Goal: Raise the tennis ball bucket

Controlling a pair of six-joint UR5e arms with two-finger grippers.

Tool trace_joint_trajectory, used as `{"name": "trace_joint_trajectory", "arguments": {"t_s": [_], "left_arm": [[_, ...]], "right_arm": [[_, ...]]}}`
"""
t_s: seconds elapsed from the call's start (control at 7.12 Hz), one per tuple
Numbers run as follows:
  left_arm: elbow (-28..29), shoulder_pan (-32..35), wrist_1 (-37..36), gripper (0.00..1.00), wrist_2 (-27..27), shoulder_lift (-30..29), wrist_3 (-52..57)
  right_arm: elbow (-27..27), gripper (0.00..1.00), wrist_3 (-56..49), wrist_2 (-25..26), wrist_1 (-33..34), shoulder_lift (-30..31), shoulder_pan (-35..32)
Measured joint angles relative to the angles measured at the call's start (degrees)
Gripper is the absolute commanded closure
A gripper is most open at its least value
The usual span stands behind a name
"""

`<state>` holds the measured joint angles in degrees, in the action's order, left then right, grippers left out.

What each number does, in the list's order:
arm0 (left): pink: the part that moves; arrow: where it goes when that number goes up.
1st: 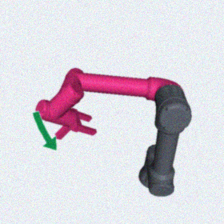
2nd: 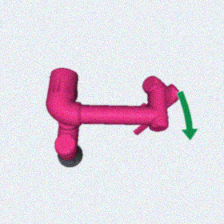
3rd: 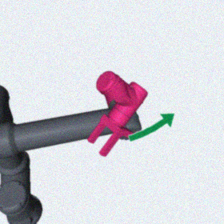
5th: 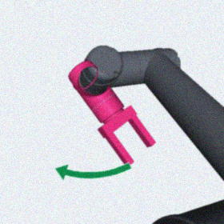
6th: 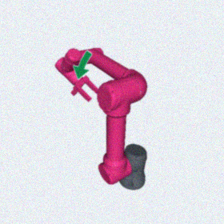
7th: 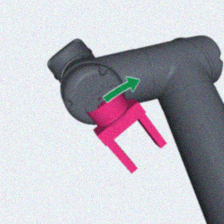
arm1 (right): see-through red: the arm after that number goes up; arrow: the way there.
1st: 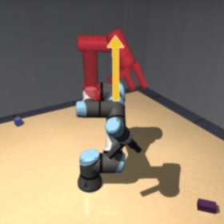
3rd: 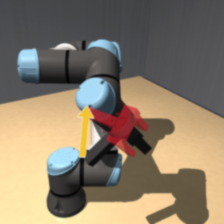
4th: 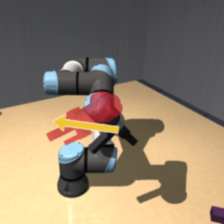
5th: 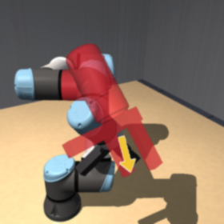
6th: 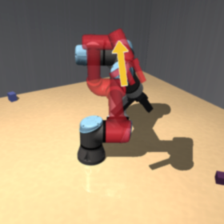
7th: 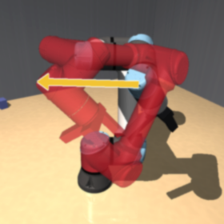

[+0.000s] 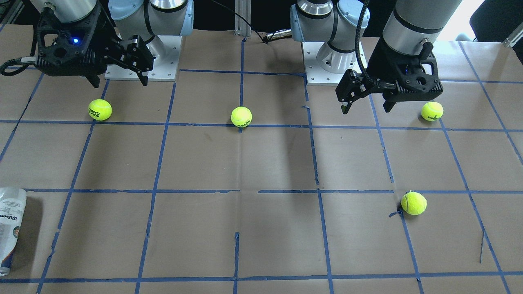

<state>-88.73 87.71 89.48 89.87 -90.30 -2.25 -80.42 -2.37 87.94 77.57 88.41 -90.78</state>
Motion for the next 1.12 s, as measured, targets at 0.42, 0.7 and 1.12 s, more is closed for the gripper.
{"name": "trace_joint_trajectory", "arguments": {"t_s": [0.42, 0.7, 1.12], "left_arm": [[1.04, -0.33, 0.1, 0.0, 0.13, -0.1, 0.0], [1.54, -0.08, 0.49, 0.0, 0.17, -0.14, -0.03], [1.73, -0.28, 0.6, 0.0, 0.31, -0.03, 0.02]], "right_arm": [[-0.26, 0.0, -0.26, 0.21, -0.04, 0.2, 0.0], [0.32, 0.0, -0.65, 0.04, -0.14, -0.16, 0.49], [2.5, 0.0, -0.8, 2.21, 0.31, -1.55, 4.06]]}}
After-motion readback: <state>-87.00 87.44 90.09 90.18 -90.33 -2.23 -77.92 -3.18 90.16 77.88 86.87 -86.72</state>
